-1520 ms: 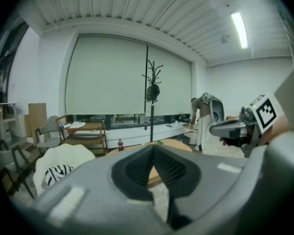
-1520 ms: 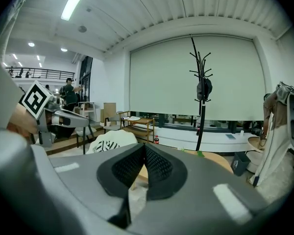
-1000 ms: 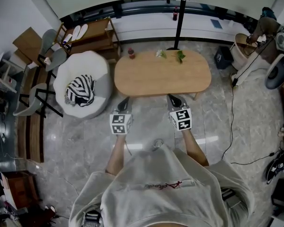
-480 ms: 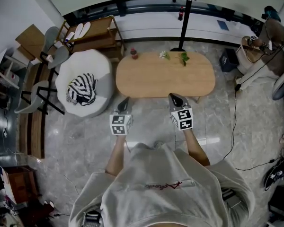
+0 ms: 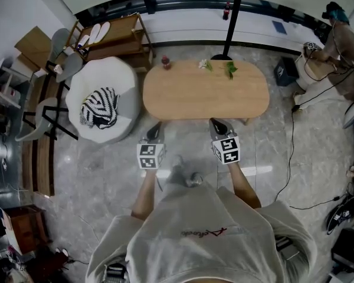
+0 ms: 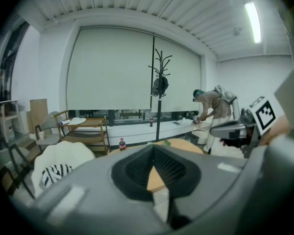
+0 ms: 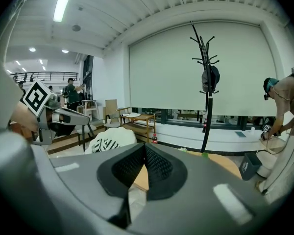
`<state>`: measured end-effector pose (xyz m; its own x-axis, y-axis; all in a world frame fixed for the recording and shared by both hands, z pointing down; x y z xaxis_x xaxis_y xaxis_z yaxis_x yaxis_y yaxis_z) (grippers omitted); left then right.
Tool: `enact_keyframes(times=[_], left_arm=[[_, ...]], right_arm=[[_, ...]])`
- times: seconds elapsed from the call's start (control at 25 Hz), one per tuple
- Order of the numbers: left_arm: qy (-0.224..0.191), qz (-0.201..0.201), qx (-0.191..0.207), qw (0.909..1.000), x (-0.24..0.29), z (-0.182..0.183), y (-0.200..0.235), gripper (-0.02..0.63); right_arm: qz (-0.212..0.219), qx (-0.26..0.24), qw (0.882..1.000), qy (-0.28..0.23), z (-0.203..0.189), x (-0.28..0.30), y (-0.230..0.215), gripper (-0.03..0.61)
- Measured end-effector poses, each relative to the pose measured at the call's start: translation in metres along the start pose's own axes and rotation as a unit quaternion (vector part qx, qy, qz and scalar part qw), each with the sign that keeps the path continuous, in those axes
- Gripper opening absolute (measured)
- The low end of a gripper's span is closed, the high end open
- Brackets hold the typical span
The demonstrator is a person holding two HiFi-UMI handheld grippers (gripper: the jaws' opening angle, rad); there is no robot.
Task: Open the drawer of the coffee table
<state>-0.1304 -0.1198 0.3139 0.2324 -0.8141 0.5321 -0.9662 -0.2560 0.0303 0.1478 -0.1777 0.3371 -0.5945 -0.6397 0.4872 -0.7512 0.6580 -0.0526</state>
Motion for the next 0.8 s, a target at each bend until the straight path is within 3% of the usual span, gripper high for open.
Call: enact_keyframes(times=[0.36,0.8], left_arm=[[0.020,-0.023,-0.019,0.9993,0.044,-0.001,0.051,0.000],[0.036,-0.038,-0.049,0.9975,0.097,0.002,0.148,0.000]], right_arm=[[-0.006,0.006,1.000,0.030,0.019,0.060,0.003,0.005],[-0.006,0.005,0.998,0.064,0.056,0.161,0.022,0.005]])
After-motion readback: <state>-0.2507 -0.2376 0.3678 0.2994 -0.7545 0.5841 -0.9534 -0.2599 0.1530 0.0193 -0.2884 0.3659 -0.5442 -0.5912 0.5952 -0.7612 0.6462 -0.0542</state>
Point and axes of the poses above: the fingertips, and each gripper's own axes: x forward along the fingers, y to its left, z out of its top, the point moved 10 cm from there along -x, backward along the fingers, and after that the axes turned 9 degrees about y, right-handed, at the moved point
